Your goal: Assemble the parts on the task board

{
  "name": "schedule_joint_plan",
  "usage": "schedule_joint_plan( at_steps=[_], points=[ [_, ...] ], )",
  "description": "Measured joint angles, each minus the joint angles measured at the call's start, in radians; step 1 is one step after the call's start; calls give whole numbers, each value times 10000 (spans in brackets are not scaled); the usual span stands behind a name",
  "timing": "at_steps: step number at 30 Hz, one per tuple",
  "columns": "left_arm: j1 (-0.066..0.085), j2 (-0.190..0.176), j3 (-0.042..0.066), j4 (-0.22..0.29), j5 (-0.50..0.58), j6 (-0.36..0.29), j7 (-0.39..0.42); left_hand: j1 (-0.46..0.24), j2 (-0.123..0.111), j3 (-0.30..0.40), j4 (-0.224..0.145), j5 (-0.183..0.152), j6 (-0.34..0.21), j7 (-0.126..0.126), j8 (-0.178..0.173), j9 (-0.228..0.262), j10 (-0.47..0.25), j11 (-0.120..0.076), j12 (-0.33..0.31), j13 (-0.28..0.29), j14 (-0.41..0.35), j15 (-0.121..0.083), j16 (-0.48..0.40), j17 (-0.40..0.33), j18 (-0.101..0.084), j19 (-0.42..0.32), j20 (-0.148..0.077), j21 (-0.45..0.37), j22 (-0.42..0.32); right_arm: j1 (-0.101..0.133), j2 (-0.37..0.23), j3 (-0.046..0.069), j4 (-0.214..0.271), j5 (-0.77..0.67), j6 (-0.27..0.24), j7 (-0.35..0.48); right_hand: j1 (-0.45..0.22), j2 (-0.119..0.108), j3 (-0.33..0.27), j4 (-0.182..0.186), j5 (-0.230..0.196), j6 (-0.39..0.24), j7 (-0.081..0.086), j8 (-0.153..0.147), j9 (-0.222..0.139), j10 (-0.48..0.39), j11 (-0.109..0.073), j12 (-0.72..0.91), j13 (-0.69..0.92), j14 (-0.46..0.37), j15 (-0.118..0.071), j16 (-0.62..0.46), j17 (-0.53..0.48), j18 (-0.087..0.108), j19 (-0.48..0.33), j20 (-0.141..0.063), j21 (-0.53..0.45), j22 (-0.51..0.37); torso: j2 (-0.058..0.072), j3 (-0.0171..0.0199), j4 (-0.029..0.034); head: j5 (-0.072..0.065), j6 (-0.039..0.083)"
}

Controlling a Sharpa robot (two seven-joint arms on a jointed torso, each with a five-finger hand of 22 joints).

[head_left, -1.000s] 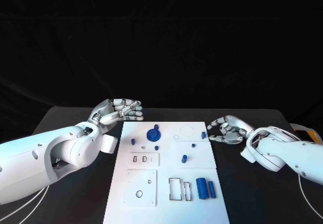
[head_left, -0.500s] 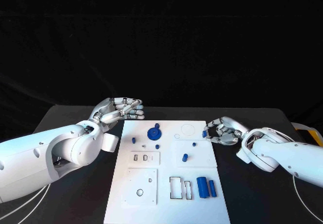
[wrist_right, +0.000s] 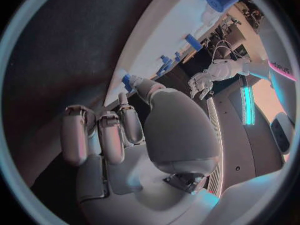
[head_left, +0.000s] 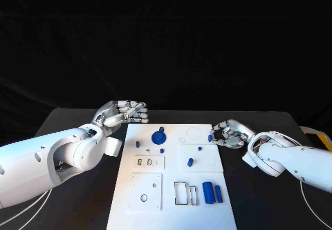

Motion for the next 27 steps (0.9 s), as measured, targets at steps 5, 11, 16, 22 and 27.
schedule_joint_plan(
  at_steps=[5, 11, 16, 22, 27],
  points=[
    [0, 0, 0, 0, 0, 0, -3, 0, 0, 0, 0, 0, 0, 0, 0, -1, 0, 0, 0, -1, 0, 0, 0, 0, 0, 0, 0, 0, 0, -2, 34, 0, -12, 2, -44, 0, -42, 61, 15, -3, -89, 147, -62, 66, 15, 50, -50, 38, -1, 0, 0, 0, 0, 1, 0, 0, 0, 0, -2, 3, -9, 45, 14],
    [0, 1, 0, 0, 0, 0, -6, 0, 0, 0, 0, 0, 0, 0, 0, -1, 0, 0, 0, -1, 0, 0, 0, -1, 0, 0, 0, 0, 1, -2, 95, -2, -1, 7, -51, 0, -42, 61, 14, -3, -127, 152, -68, 66, 15, 50, -49, 38, -2, 0, 0, 0, -1, 0, 0, 0, 0, -1, -4, 3, -9, 61, 7],
    [0, -2, 0, 1, 0, 0, -9, 0, 0, 0, 0, 0, 0, 0, 0, -2, 0, 0, 0, -2, 0, 0, 0, -1, -1, 0, 0, 0, 1, -7, 129, -6, 11, 7, -47, 0, -42, 61, 41, -29, -127, 152, -68, 66, 14, 50, -49, 38, -2, 0, 0, 0, -1, 0, 0, -1, 0, -2, -5, 3, -11, 59, 3],
    [0, -7, 0, 3, 0, 0, -13, 0, 0, 0, 0, 0, 0, 0, 0, -2, 0, 0, 0, -2, 0, 0, 0, -2, 0, -36, 36, 0, 1, -9, 163, -8, 12, 7, -46, -3, -42, 61, 41, -29, -176, 152, -68, 66, 14, 49, -49, 38, -3, 0, 0, 0, -1, 0, 0, -1, 0, -3, -4, 5, -12, 49, -2],
    [0, -9, 0, 3, 0, 1, -16, 0, 0, 0, 0, 0, 0, 0, 0, -3, 0, 0, 0, -2, 0, 0, 0, -2, -1, -36, 36, 0, 1, -11, 196, -9, 0, 5, -46, -8, -42, 60, 63, -51, -175, 242, -83, 66, 13, 88, -88, 38, -4, 0, 0, 0, -1, 0, -1, -1, 0, -3, -3, 6, -11, 44, -1]
  ],
)
